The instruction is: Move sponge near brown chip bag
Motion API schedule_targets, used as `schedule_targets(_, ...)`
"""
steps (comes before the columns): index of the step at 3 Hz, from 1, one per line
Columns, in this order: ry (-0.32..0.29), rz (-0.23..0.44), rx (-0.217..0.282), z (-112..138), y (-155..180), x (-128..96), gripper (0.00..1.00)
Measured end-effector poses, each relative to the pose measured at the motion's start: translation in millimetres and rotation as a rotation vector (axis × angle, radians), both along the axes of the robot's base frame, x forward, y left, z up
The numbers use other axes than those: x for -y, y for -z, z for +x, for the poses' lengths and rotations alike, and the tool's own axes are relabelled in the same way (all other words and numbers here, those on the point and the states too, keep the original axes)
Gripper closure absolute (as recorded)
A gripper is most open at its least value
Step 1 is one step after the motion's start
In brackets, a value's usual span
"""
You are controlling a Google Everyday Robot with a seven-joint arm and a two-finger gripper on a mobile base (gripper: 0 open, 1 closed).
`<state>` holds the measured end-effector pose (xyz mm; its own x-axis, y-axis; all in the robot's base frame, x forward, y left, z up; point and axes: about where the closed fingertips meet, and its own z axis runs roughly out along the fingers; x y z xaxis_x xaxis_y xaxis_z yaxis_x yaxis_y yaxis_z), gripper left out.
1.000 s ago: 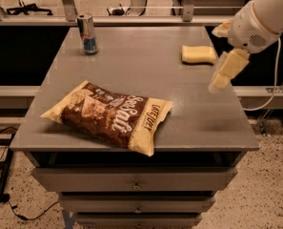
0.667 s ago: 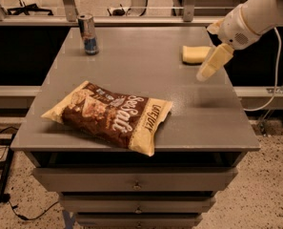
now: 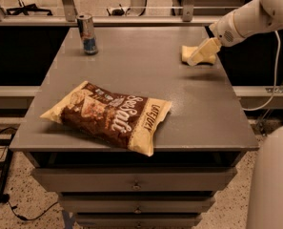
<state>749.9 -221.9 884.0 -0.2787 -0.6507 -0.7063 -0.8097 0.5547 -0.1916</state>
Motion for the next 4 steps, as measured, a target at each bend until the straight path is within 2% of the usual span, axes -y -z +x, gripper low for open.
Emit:
schedule_targets(1, 0.072, 0.059, -0.055, 23, 19, 10, 0.18)
schedule_targets(2, 0.108, 0.106, -0.103, 29, 23, 13, 0.49)
schedule_targets(3, 0.116, 0.123, -0.118, 28, 21, 16, 0.72)
schedule_targets(4, 0.045, 0.146, -0.116, 11, 1, 3, 0.99)
